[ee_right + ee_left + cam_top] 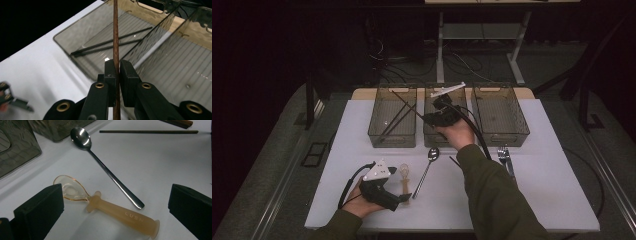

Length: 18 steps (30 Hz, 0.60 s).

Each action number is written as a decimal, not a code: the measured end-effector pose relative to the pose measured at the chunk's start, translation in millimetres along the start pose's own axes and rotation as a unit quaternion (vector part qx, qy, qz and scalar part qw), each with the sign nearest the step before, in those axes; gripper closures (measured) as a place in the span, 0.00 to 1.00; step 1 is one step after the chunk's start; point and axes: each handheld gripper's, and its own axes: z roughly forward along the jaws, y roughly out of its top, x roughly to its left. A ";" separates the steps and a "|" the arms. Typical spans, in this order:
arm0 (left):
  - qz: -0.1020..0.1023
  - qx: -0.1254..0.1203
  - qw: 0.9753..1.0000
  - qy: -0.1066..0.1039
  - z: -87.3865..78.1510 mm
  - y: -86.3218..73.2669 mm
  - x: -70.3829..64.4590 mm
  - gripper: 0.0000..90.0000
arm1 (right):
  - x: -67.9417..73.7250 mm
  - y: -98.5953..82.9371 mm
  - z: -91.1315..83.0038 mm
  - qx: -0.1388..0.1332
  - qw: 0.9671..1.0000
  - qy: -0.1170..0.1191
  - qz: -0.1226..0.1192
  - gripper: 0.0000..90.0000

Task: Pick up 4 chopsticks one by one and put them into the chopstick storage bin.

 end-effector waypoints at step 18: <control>0.005 -0.001 1.000 -0.003 1.0 0.5 -1.2 0.00 | 4.3 37.3 73.6 0.037 0.998 -0.035 0.021 0.93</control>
